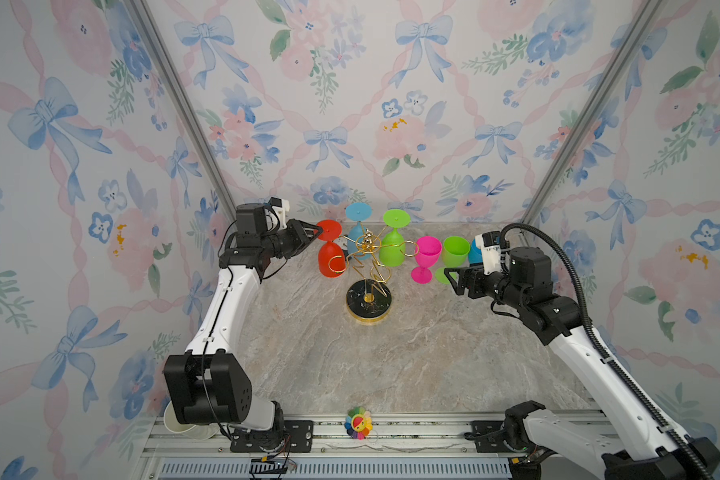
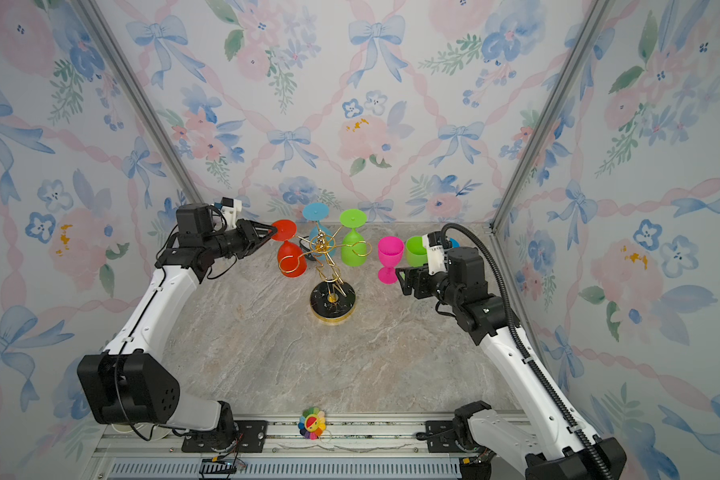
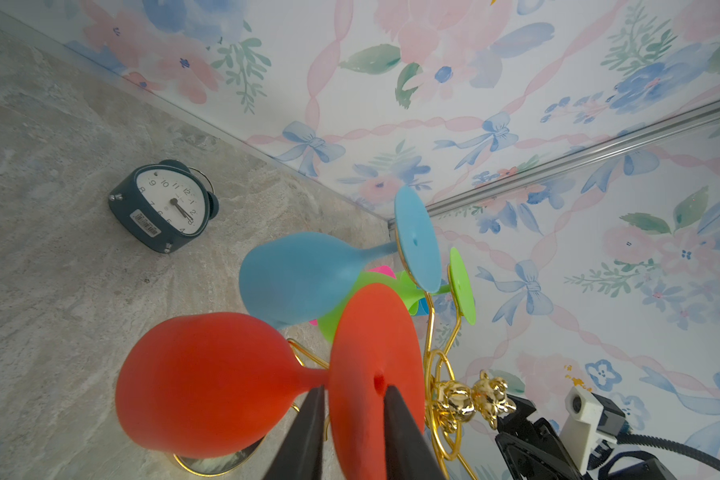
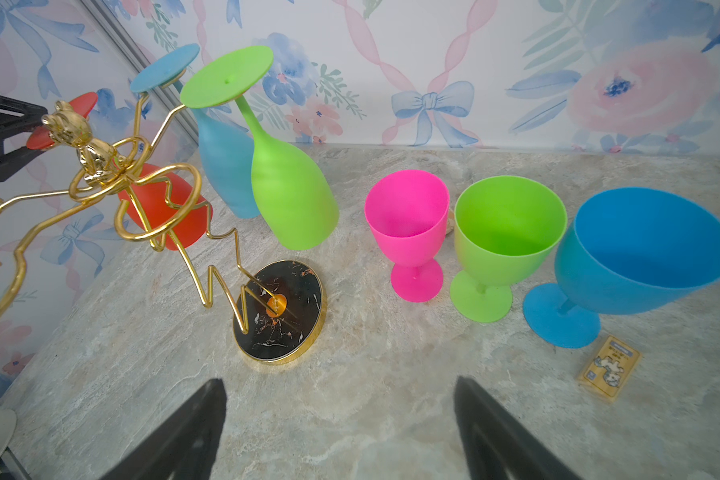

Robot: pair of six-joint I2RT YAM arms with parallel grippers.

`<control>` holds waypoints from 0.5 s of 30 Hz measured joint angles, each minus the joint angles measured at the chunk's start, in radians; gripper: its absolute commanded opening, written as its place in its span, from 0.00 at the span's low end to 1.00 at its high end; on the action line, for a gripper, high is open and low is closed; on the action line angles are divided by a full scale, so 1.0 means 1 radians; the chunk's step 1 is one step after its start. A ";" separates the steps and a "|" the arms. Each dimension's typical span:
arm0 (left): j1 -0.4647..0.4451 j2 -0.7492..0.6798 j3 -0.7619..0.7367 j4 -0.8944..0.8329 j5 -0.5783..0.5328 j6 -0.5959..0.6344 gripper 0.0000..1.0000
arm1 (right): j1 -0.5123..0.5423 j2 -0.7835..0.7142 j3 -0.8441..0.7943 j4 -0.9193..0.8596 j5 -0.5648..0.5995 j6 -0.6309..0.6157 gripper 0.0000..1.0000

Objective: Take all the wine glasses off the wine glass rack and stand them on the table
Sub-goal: 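Close the left gripper on the red glass base hanging on the rack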

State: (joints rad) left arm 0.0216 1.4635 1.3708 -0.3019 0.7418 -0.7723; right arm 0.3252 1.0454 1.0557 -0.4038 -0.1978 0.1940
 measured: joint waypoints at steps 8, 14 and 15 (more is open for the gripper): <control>0.000 0.000 0.000 0.000 0.001 -0.003 0.12 | 0.005 -0.002 -0.013 0.001 0.011 0.000 0.88; 0.000 0.000 0.019 0.001 0.007 -0.018 0.08 | 0.005 -0.016 -0.026 0.002 0.018 0.000 0.88; 0.000 0.000 0.022 0.002 0.008 -0.018 0.08 | 0.005 -0.018 -0.027 0.002 0.019 0.000 0.88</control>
State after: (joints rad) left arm 0.0216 1.4631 1.3930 -0.3004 0.7498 -0.7906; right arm 0.3302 1.0279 1.0286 -0.4023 -0.1791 0.1940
